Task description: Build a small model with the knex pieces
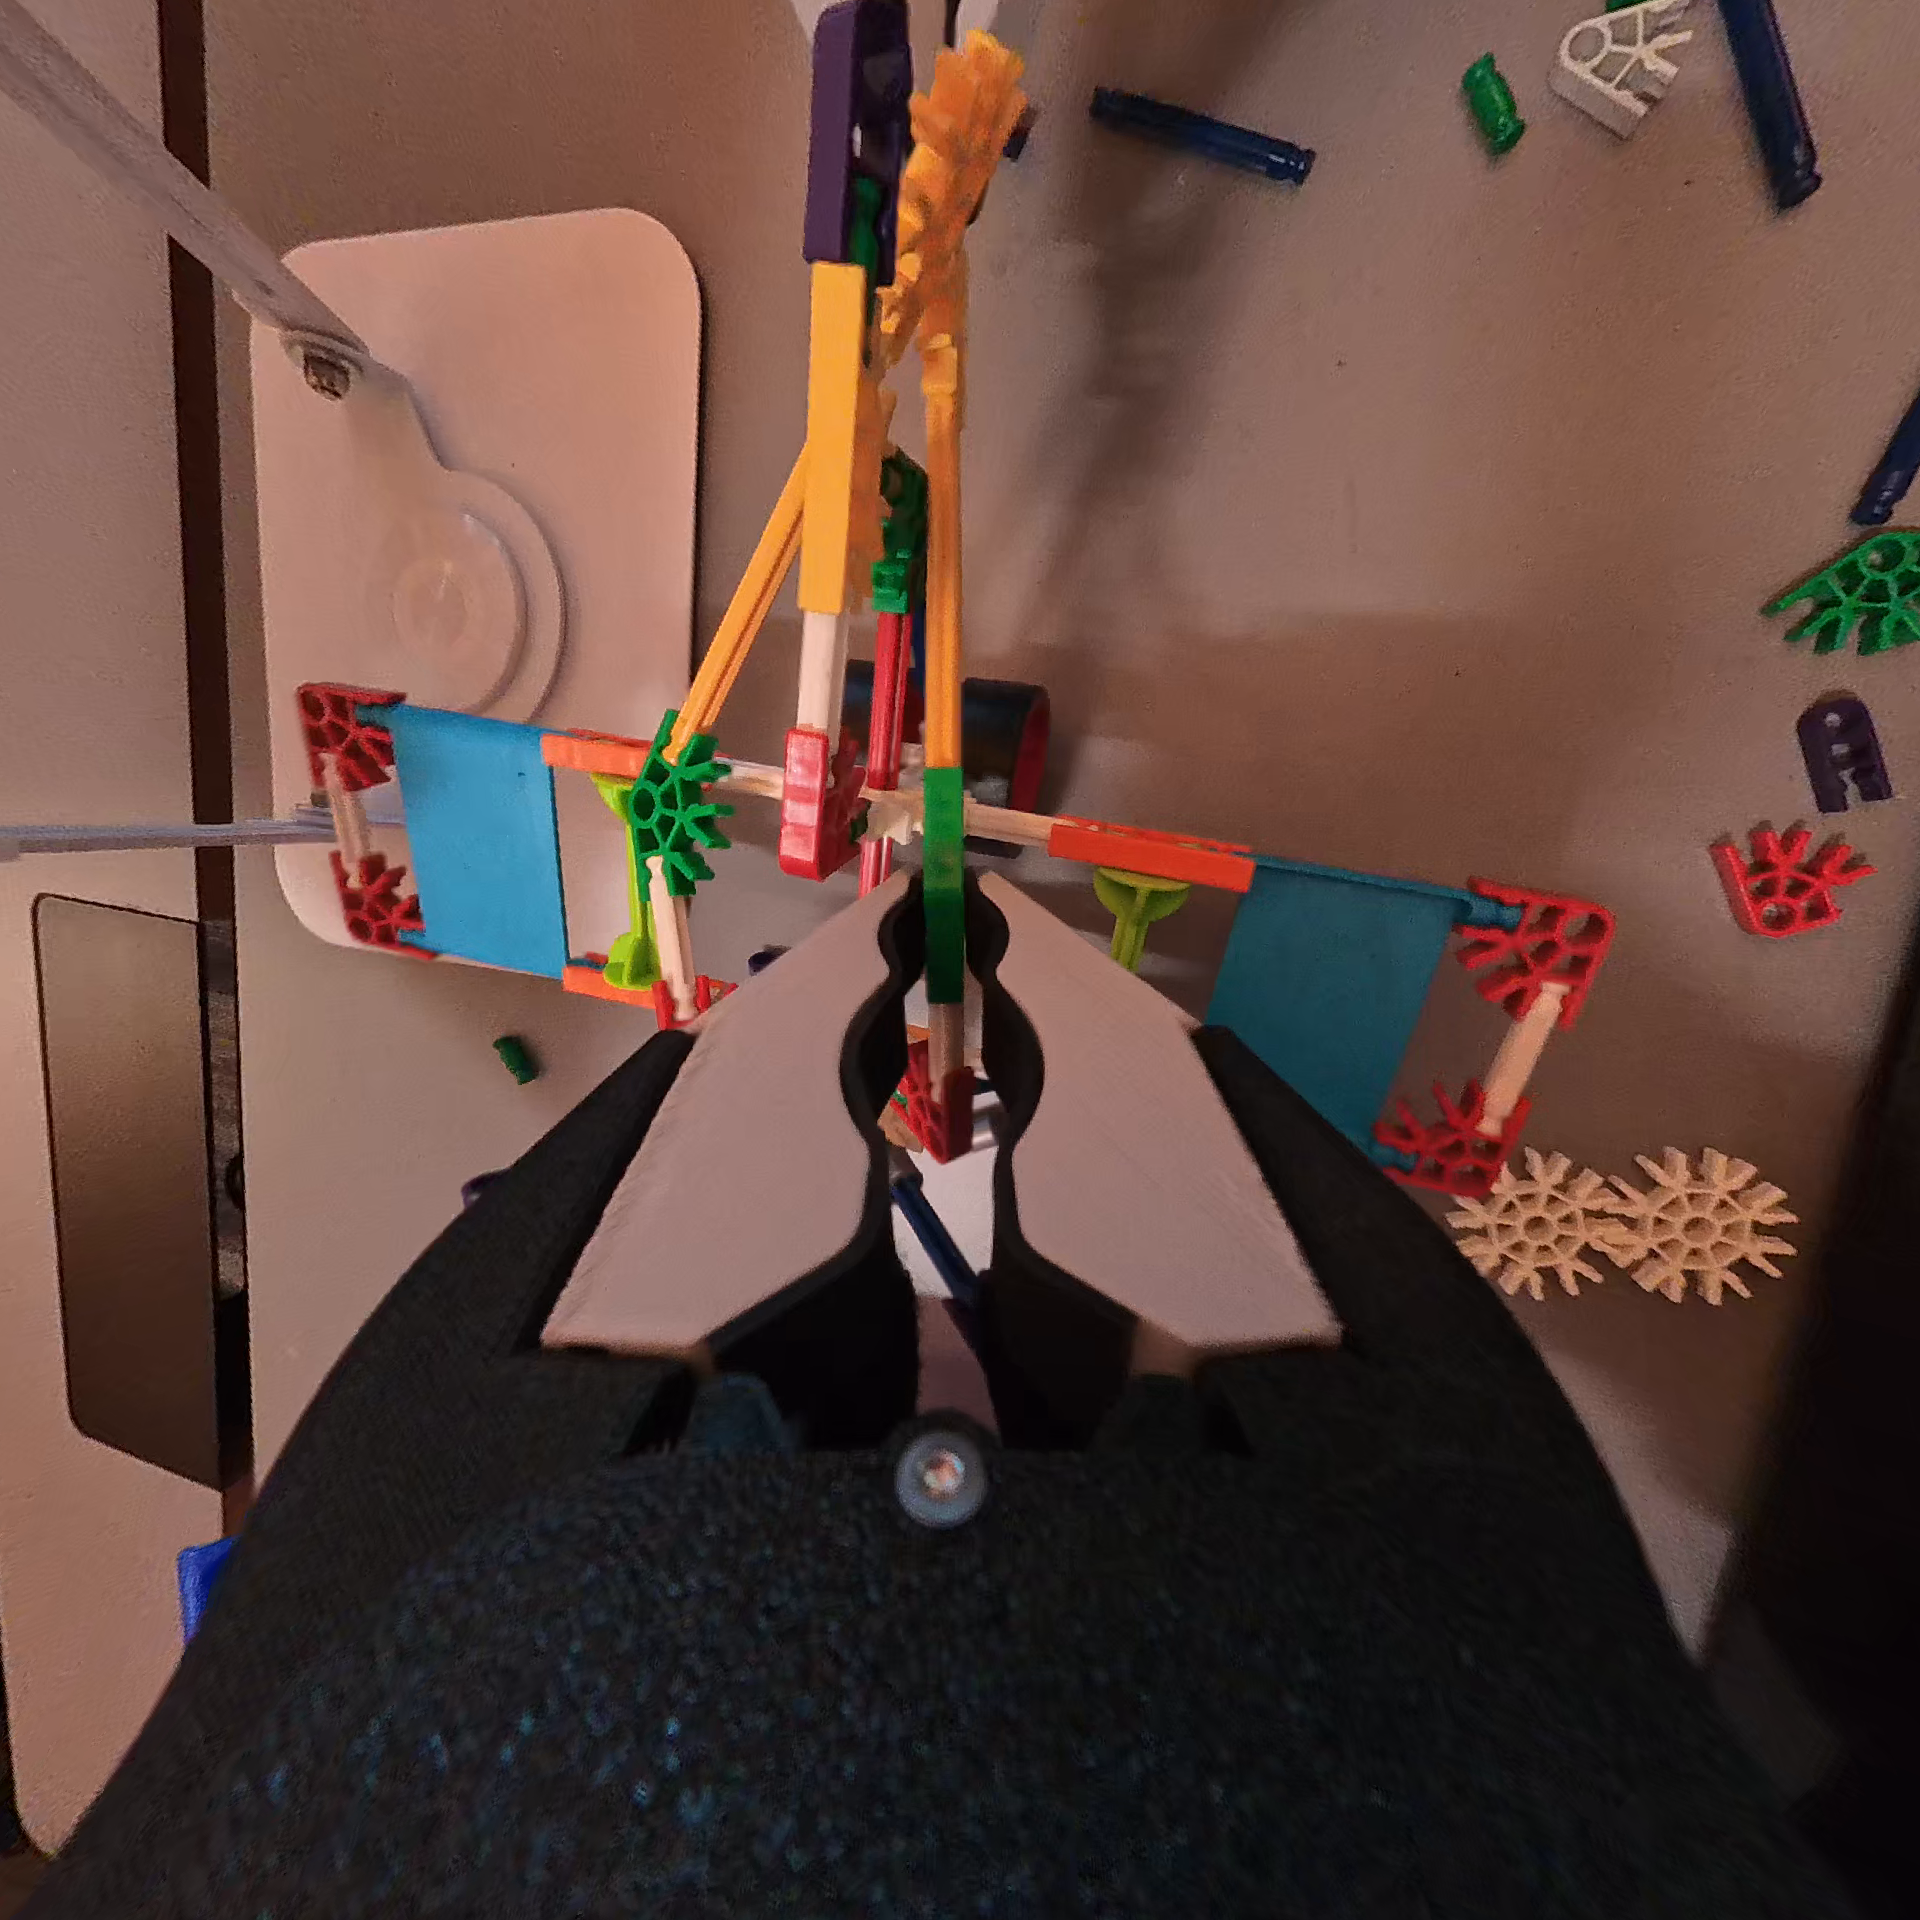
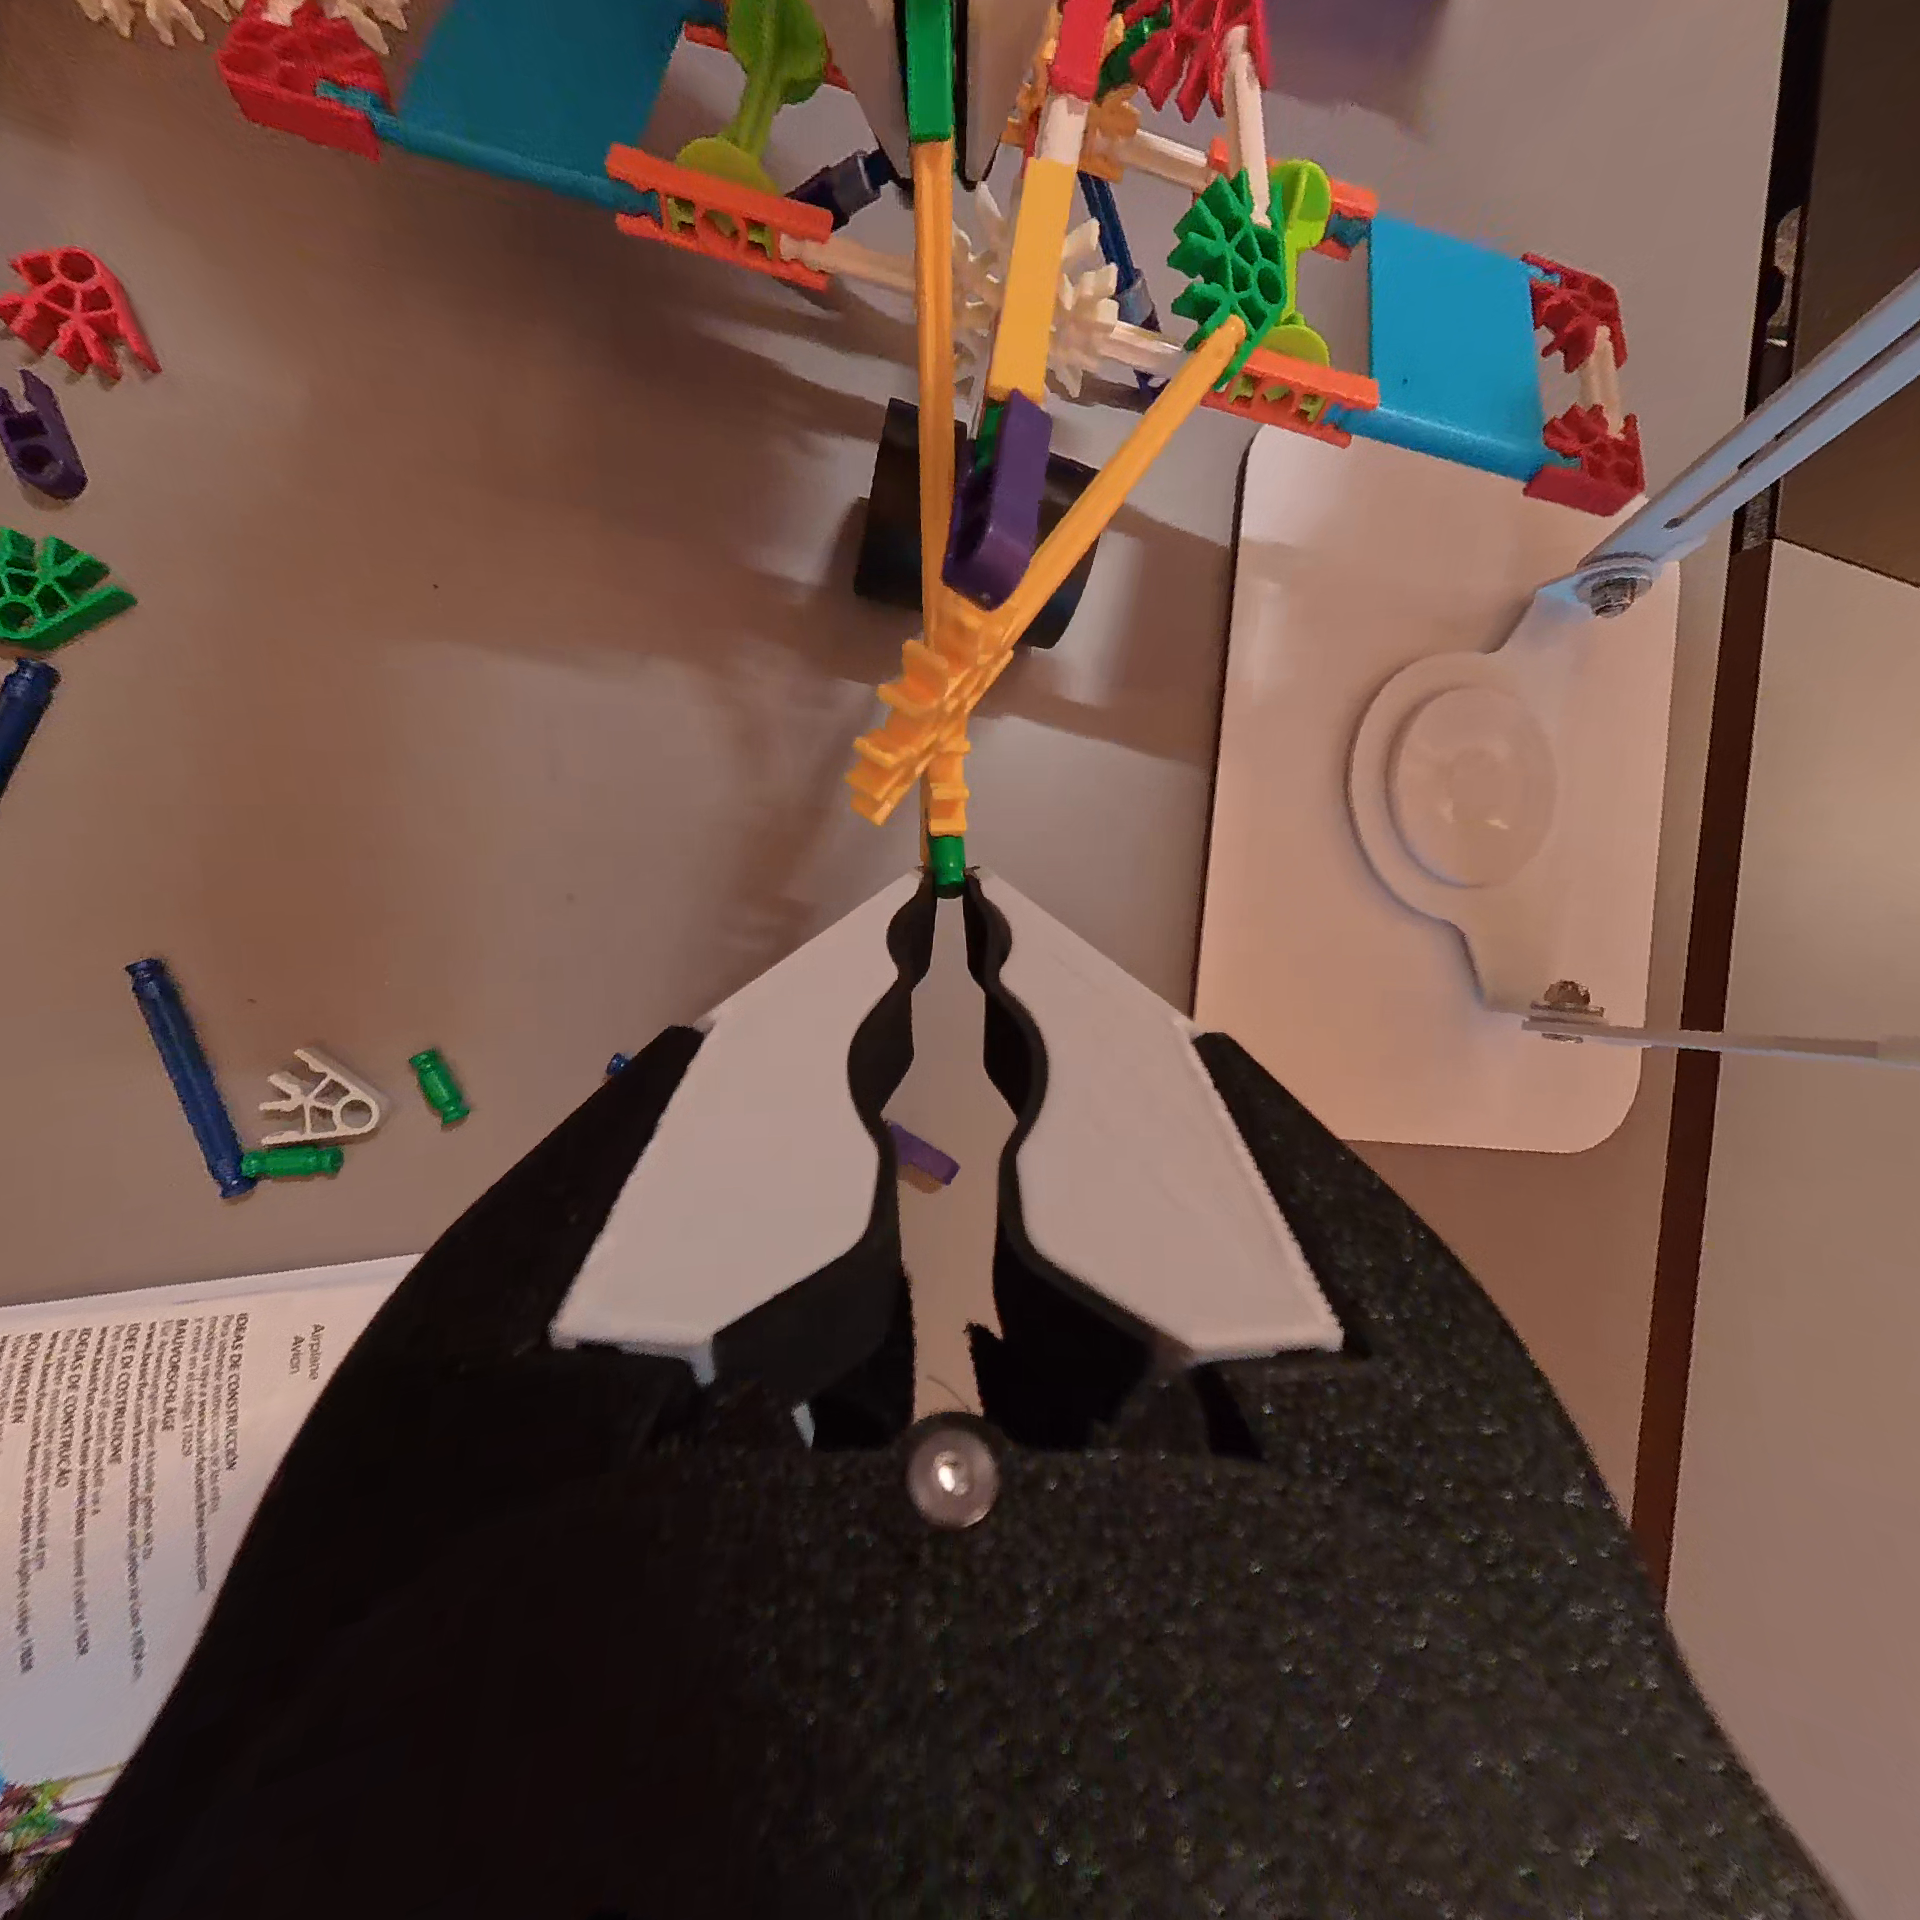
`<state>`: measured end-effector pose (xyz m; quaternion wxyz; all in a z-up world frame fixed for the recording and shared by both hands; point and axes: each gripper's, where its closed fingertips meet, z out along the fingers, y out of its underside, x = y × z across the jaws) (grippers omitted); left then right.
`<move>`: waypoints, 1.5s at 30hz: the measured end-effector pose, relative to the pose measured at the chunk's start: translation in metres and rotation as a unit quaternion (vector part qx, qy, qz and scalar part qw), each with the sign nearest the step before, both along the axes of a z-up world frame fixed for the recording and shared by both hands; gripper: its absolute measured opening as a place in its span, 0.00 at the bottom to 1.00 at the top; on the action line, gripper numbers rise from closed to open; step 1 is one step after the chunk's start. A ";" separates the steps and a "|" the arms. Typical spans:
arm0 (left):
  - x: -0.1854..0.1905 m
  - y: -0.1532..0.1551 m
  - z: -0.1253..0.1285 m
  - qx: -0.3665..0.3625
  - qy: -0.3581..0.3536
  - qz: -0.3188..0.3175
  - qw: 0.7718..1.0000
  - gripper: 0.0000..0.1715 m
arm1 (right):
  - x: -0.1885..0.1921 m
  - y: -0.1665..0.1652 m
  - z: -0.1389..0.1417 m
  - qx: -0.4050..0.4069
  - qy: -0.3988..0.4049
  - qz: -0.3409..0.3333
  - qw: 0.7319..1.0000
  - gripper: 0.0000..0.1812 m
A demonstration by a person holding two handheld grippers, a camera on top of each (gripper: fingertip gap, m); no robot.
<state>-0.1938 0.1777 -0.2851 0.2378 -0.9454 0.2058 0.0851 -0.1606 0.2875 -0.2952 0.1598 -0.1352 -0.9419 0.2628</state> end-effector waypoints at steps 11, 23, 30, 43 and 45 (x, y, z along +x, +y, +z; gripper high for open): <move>-0.011 0.013 0.000 0.052 0.090 0.009 0.995 0.04 | 0.008 0.005 -0.001 0.008 -0.026 -0.008 1.000 0.03; -0.023 0.014 0.001 0.093 0.137 0.041 0.985 0.06 | 0.017 -0.004 -0.003 0.020 -0.042 0.002 0.999 0.03; -0.030 0.020 0.007 0.123 0.156 0.044 0.979 0.08 | 0.023 -0.009 -0.001 0.018 -0.050 0.013 0.998 0.02; -0.030 0.020 0.005 0.147 0.168 0.043 0.974 0.10 | 0.025 -0.007 0.004 0.020 -0.046 0.010 0.999 0.02; -0.028 0.019 0.006 0.159 0.171 0.049 0.971 0.11 | 0.026 -0.007 0.004 0.020 -0.048 0.011 0.999 0.02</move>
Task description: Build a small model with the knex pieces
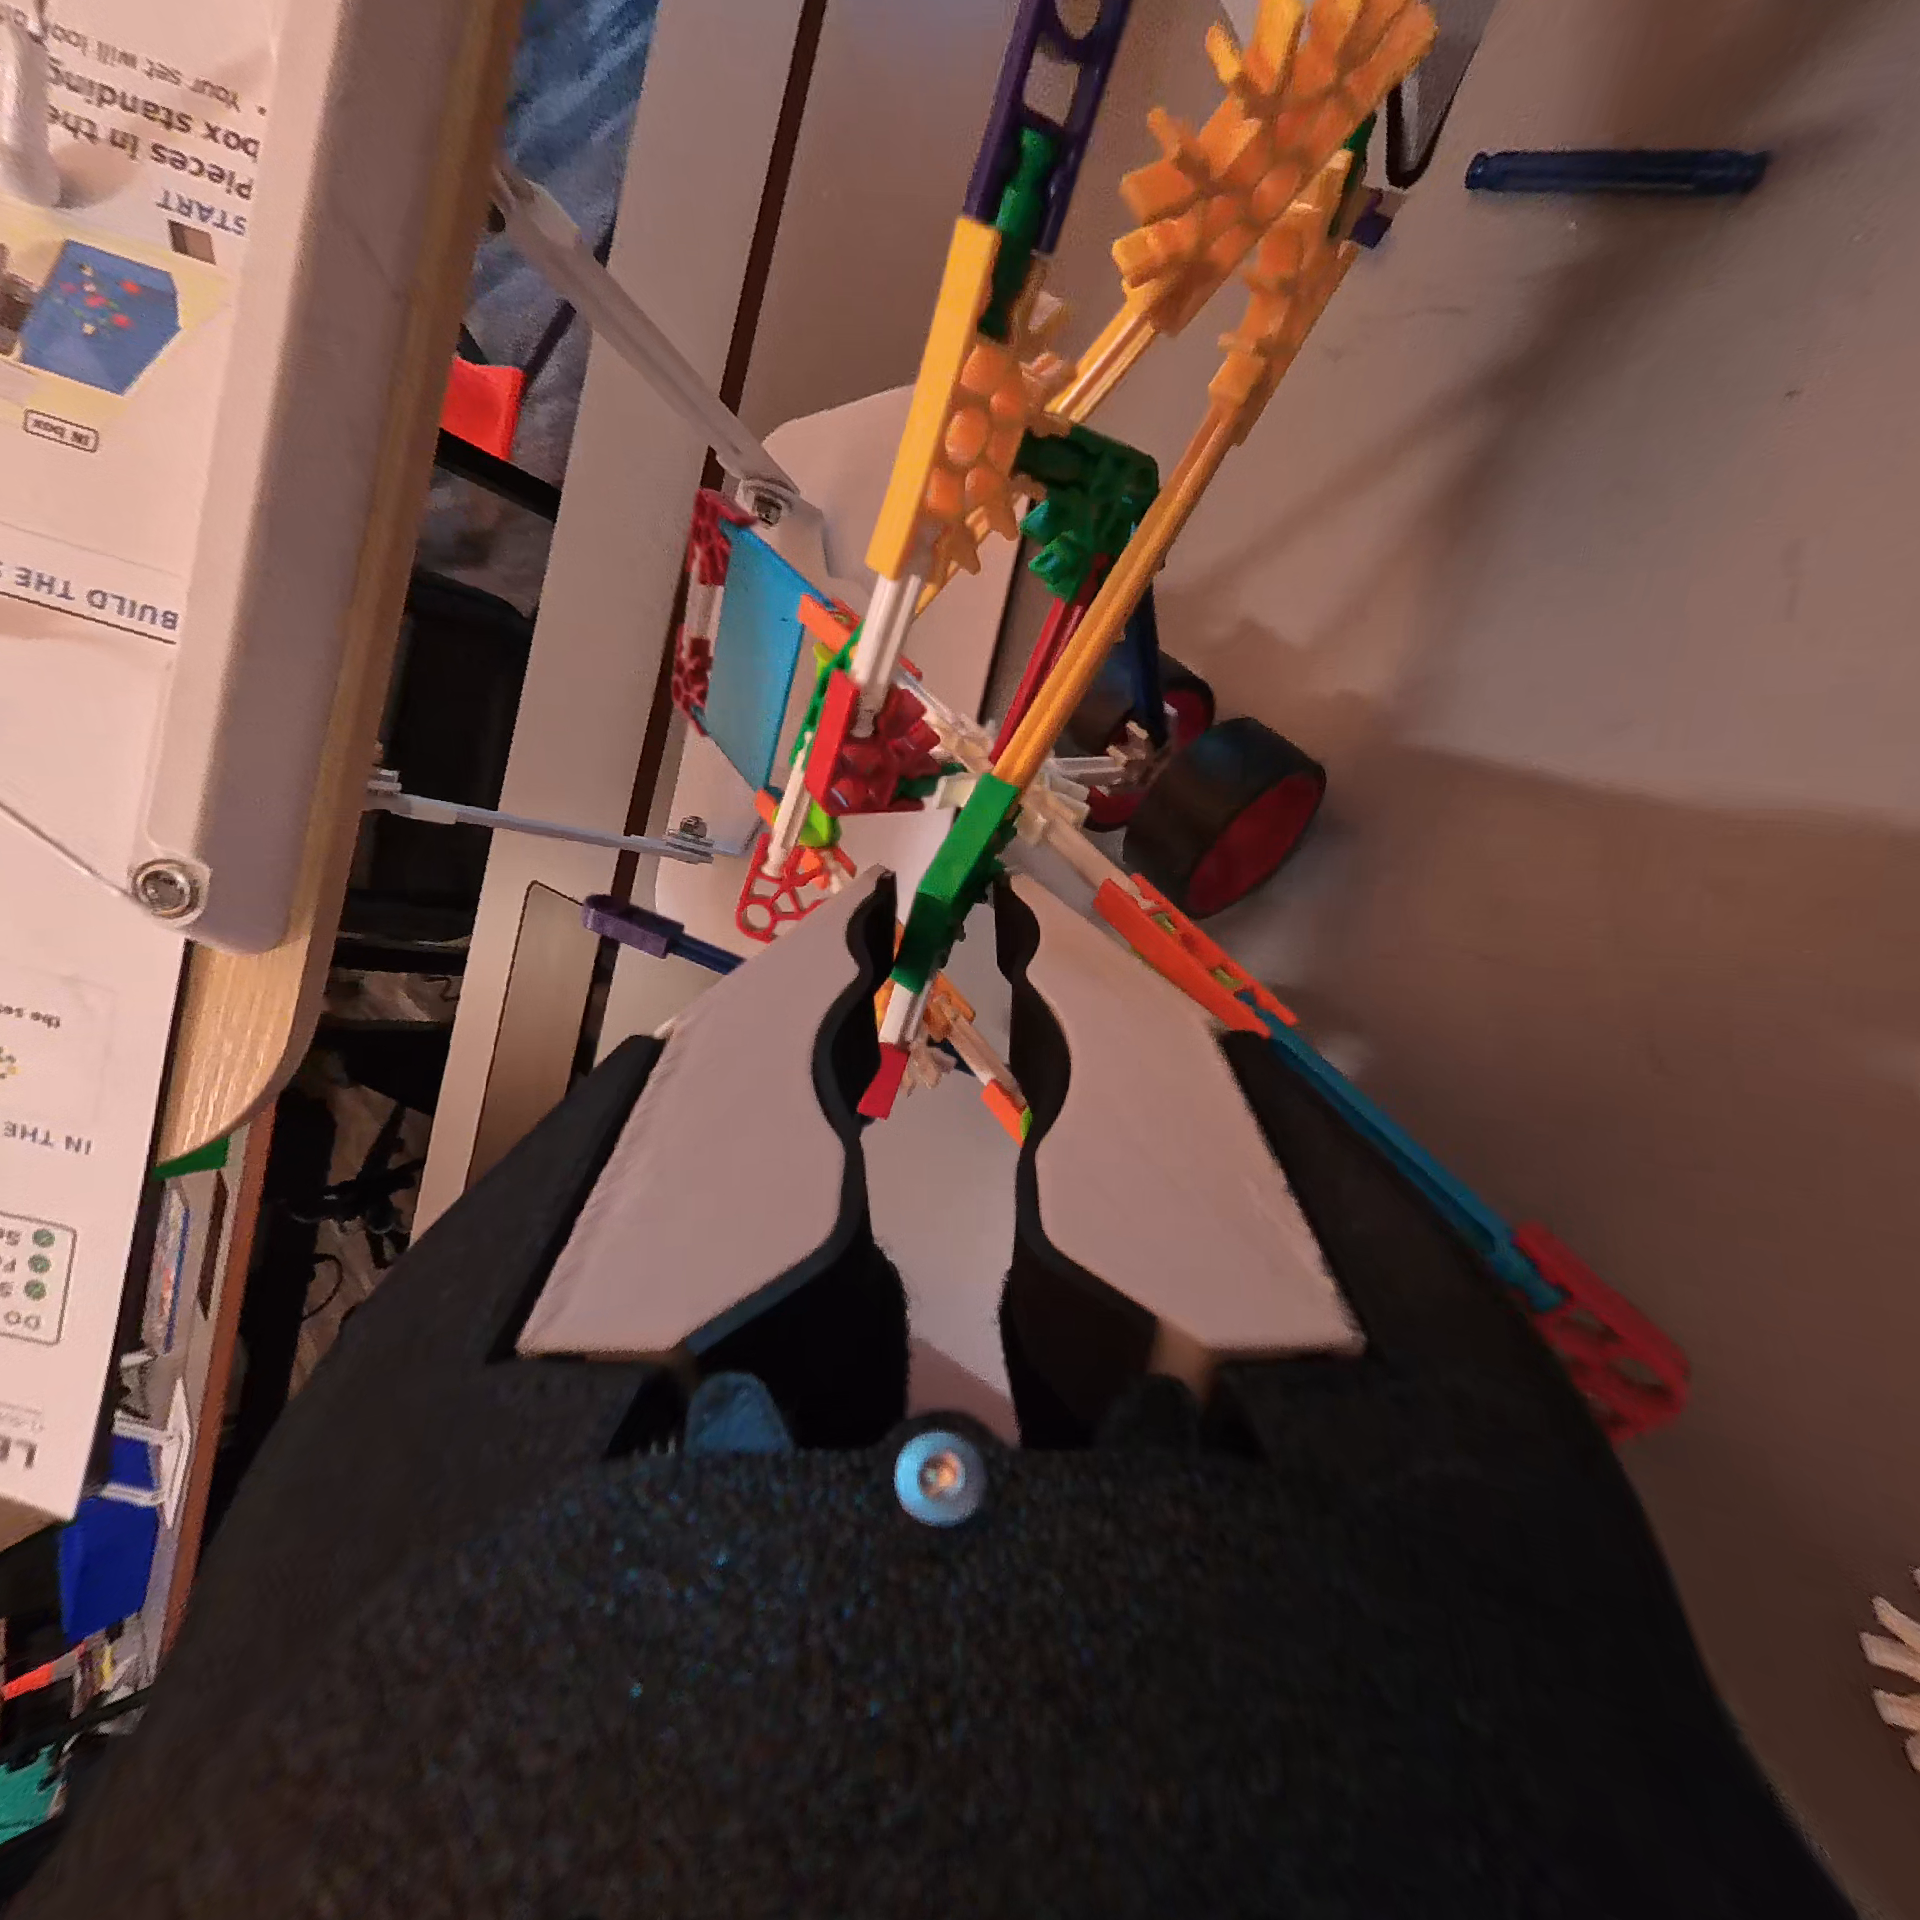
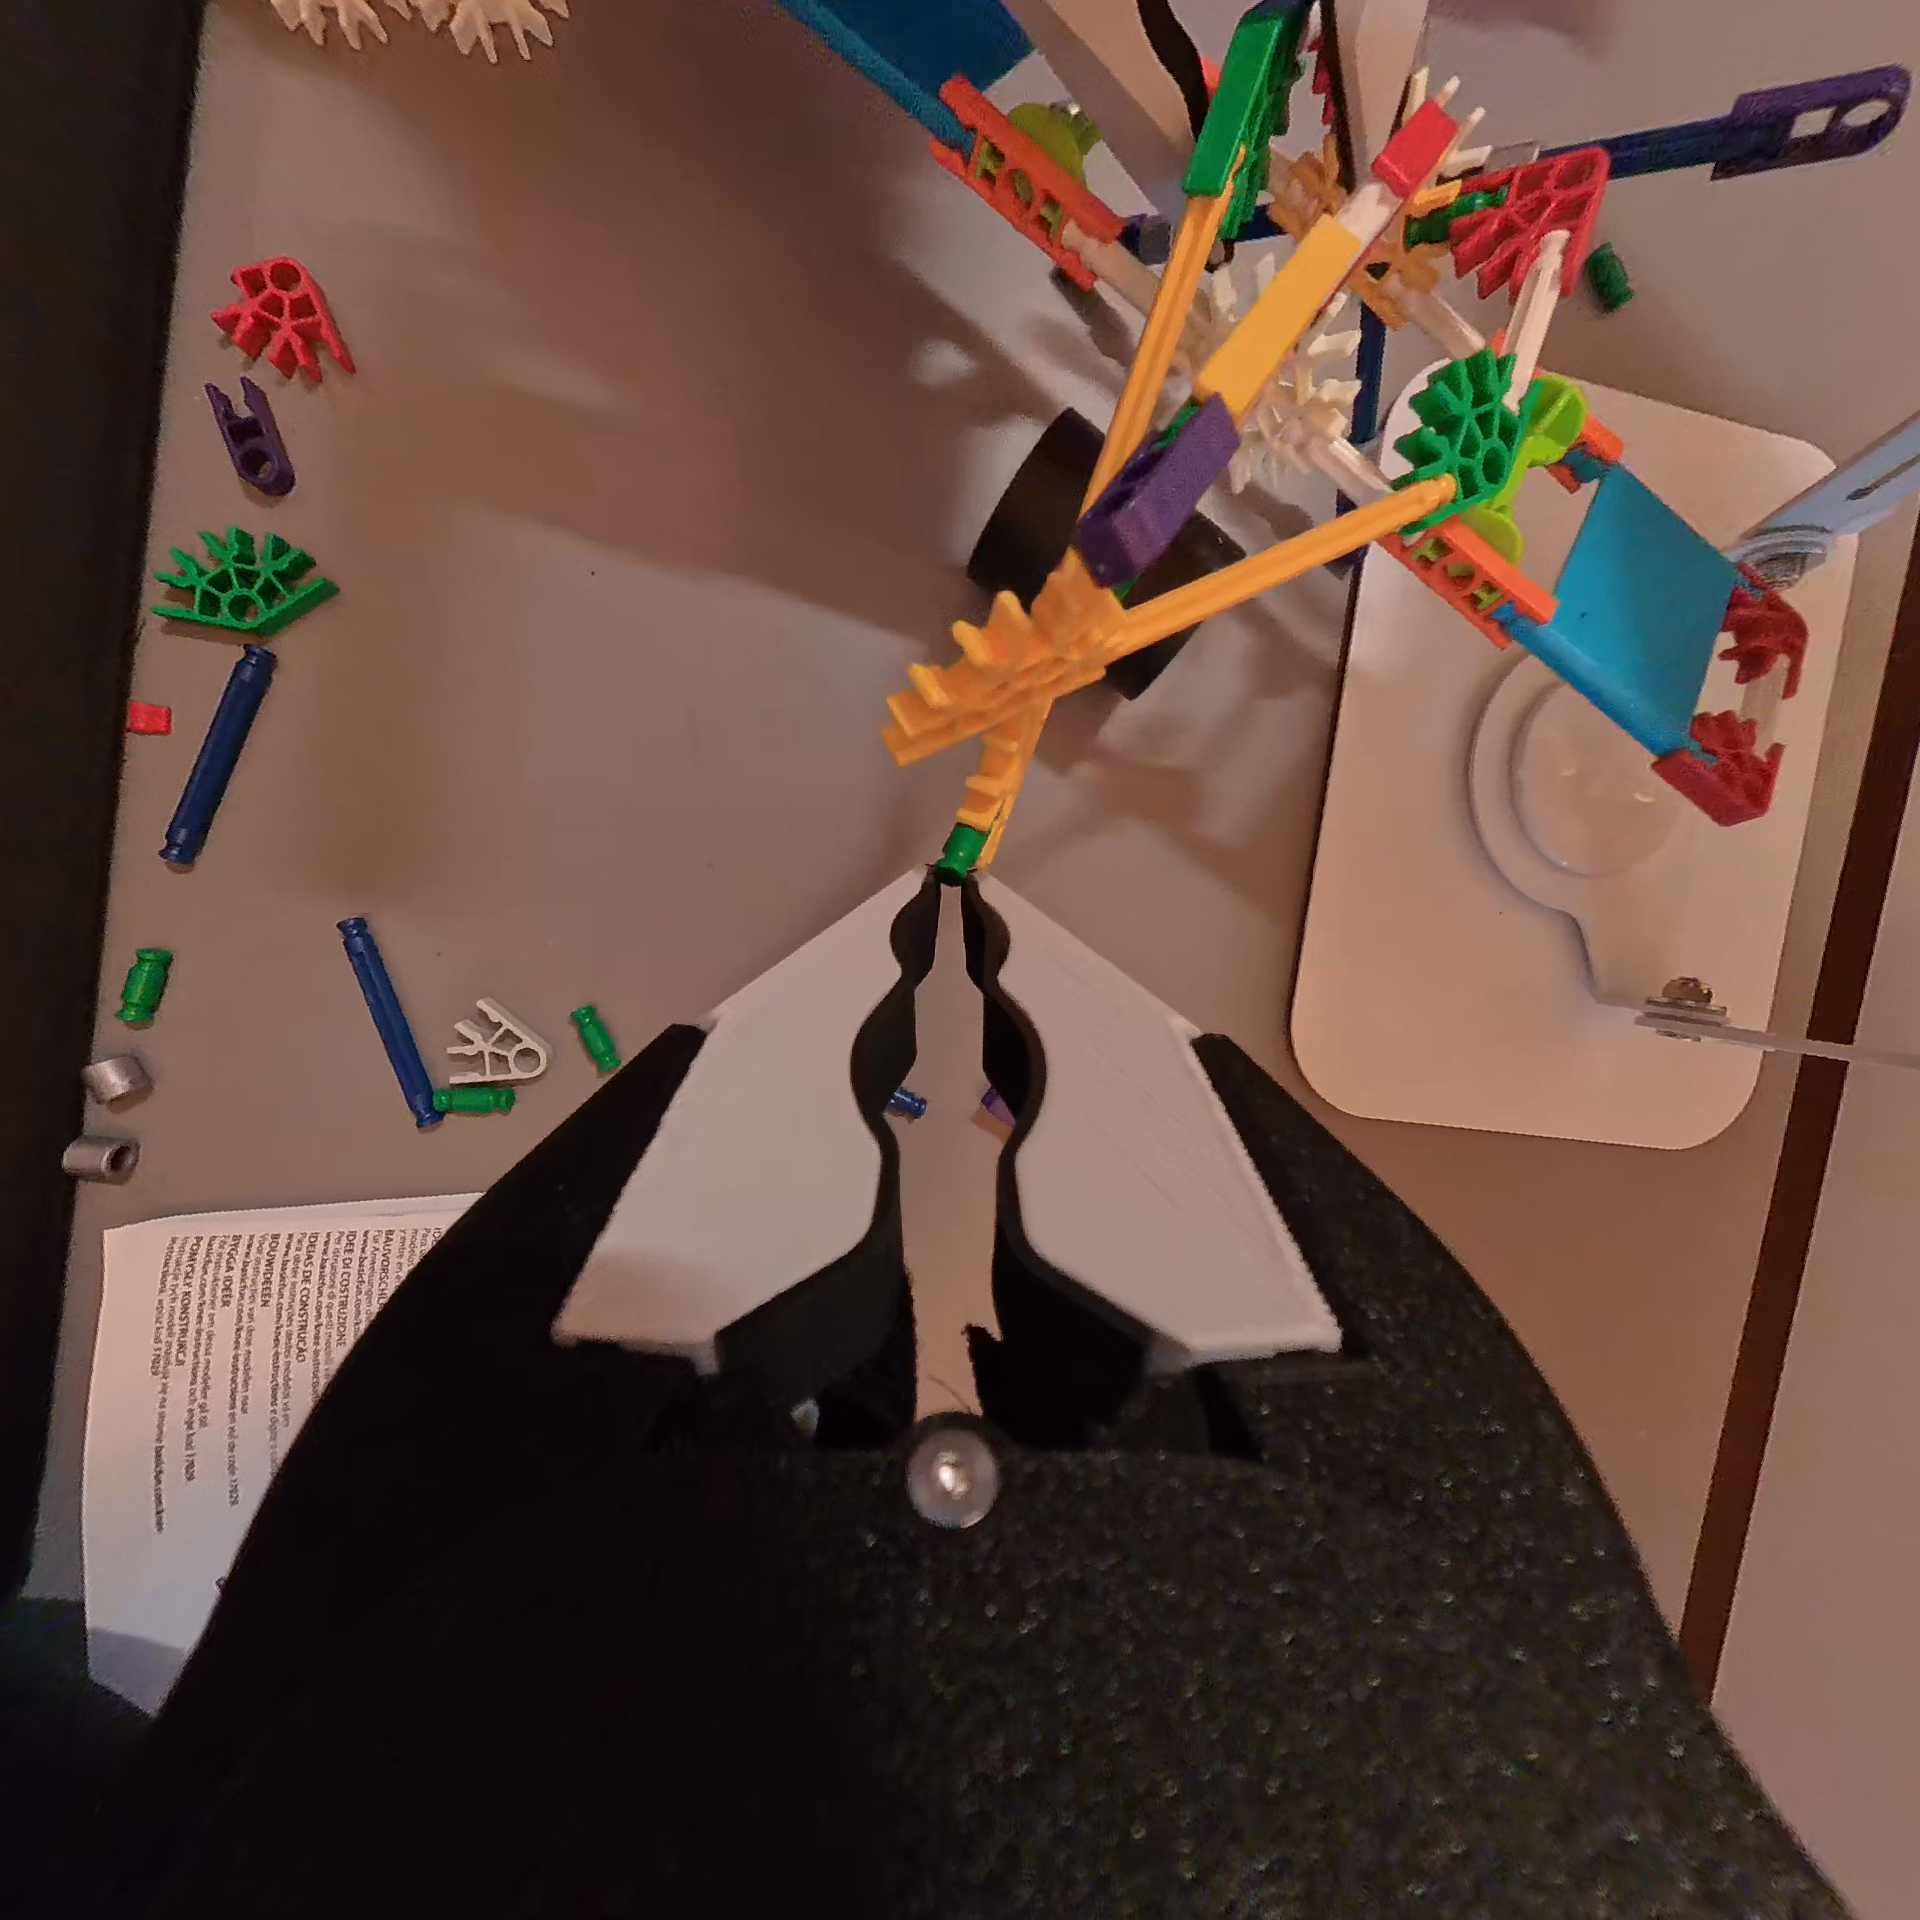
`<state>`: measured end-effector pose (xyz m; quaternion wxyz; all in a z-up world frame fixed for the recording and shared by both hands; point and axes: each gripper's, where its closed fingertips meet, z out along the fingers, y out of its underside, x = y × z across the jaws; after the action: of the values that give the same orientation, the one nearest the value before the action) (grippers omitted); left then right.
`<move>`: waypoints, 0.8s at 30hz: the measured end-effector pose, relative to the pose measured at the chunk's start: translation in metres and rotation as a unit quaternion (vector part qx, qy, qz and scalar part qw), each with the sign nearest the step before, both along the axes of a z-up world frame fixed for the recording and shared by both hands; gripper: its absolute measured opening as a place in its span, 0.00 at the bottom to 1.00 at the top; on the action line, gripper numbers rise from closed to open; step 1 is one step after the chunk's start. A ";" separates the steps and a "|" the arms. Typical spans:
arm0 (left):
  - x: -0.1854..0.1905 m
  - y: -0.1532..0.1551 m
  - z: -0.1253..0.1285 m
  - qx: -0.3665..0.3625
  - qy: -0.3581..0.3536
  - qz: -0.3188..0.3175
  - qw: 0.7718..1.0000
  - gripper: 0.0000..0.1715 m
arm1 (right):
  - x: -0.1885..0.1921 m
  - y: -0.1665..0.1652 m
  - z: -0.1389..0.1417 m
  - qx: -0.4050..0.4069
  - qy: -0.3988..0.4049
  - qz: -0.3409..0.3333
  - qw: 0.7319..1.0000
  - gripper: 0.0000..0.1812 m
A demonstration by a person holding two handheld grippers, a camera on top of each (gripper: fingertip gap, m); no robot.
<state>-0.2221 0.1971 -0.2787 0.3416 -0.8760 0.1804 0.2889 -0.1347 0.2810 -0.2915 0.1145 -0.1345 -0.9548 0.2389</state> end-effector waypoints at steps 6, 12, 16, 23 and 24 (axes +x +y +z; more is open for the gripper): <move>0.010 -0.004 0.008 0.029 0.026 -0.002 0.999 0.13 | 0.001 -0.002 0.001 -0.003 -0.001 0.001 1.000 0.02; 0.009 -0.004 0.006 0.011 0.090 0.013 0.996 0.09 | 0.004 -0.005 0.000 -0.004 -0.007 0.007 1.000 0.02; -0.001 0.000 0.012 0.030 0.124 0.050 0.991 0.08 | 0.008 -0.013 0.006 -0.022 -0.008 0.020 1.000 0.01; -0.009 0.004 0.012 0.044 0.143 0.063 0.987 0.07 | 0.013 -0.026 0.012 -0.037 -0.006 0.034 0.999 0.00; -0.009 0.004 0.013 0.045 0.145 0.061 0.986 0.07 | 0.014 -0.027 0.011 -0.037 -0.010 0.036 0.999 0.00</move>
<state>-0.2313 0.2010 -0.2655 0.3328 -0.8178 0.1608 0.4412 -0.1206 0.2541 -0.2806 0.0910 -0.1065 -0.9507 0.2767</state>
